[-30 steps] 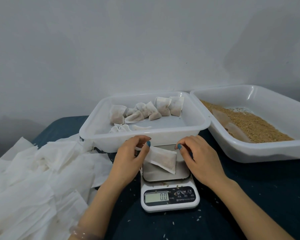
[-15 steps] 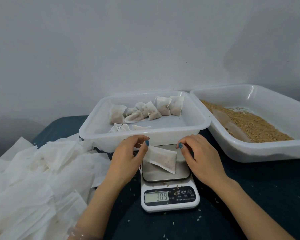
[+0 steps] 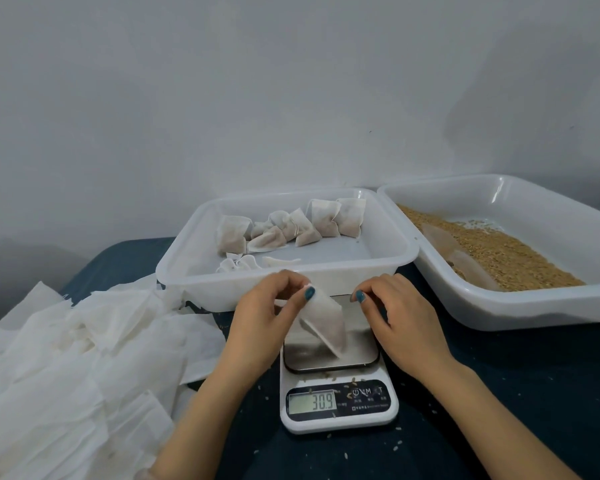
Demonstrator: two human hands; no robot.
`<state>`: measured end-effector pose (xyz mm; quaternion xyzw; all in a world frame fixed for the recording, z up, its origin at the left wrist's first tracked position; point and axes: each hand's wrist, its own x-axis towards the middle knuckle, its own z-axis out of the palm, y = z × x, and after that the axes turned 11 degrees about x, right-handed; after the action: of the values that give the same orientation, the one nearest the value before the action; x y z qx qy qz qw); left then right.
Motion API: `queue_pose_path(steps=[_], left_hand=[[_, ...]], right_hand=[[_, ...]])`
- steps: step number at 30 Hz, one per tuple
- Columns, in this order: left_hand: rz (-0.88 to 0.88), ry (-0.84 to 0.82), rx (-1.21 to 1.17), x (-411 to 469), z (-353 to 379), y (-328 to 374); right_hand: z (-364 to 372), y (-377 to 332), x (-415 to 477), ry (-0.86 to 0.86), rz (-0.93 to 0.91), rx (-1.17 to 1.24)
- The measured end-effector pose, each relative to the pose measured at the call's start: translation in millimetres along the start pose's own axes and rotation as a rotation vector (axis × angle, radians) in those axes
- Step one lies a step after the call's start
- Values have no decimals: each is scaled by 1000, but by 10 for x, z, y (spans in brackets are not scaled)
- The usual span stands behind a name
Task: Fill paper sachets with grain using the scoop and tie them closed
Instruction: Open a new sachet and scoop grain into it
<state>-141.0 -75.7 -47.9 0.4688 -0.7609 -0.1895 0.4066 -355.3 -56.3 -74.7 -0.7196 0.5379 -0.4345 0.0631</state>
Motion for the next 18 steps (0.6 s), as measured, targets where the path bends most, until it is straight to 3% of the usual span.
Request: queue_pose_path(steps=[5, 11, 18], left_hand=[[119, 109, 6, 323, -148, 221], [106, 230, 13, 964, -242, 363], [234, -135, 487, 1247, -40, 86]], right_hand=[[-15, 1, 15, 23, -3, 4], [-33, -19, 16, 33, -18, 15], [-42, -4, 14, 36, -27, 18]])
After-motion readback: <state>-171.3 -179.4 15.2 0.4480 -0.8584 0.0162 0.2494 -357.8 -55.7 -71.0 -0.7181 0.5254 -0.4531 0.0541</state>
